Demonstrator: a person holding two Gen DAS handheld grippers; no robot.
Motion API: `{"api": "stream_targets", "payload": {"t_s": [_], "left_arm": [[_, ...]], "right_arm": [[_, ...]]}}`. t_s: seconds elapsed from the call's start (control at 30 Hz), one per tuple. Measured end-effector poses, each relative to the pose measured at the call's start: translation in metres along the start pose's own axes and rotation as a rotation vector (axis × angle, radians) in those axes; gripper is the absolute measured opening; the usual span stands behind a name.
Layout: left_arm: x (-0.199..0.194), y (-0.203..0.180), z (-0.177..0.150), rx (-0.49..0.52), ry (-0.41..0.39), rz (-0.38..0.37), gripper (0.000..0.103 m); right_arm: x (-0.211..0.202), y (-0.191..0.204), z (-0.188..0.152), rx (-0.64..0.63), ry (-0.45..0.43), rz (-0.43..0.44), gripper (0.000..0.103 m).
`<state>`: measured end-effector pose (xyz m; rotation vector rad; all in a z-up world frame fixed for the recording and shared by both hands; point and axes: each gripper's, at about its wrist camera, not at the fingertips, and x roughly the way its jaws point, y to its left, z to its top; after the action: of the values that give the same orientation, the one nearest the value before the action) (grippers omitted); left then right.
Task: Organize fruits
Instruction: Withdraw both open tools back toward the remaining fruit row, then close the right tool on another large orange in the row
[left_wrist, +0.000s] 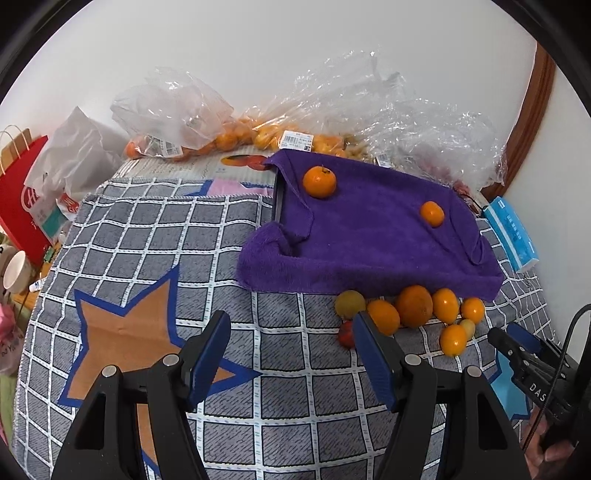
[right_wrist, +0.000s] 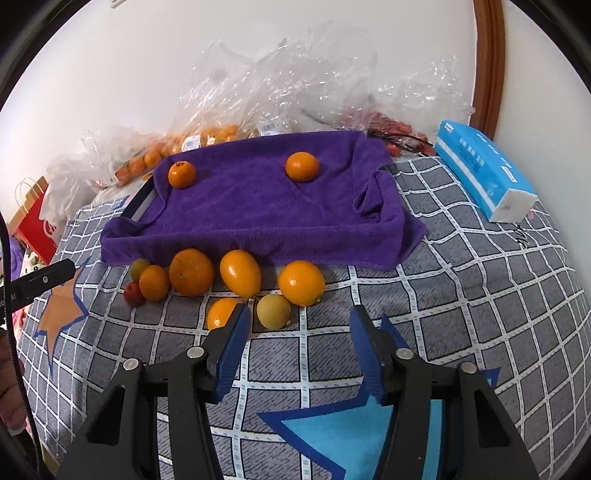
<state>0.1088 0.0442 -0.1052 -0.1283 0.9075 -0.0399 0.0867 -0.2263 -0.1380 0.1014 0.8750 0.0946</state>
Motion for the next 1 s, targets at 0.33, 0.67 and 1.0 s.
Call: {"api": "stream_targets", "payload": {"t_s": [0.33, 0.67, 1.0], "left_arm": [[0.014, 0.004, 0.002, -0.011, 0.029, -0.004, 0.066], [0.023, 0.002, 0.003, -0.006, 0.054, -0.009, 0.067], [0.027, -0.003, 0.003, -0.011, 0.059, -0.031, 0.066]], "right_arm": [[0.033, -0.001, 0.016, 0.012, 0.04, 0.005, 0.043], [0.054, -0.007, 0.024, 0.029, 0.069, 0.009, 0.039], [0.04, -0.013, 0.025, 0.026, 0.031, 0.0, 0.035]]}}
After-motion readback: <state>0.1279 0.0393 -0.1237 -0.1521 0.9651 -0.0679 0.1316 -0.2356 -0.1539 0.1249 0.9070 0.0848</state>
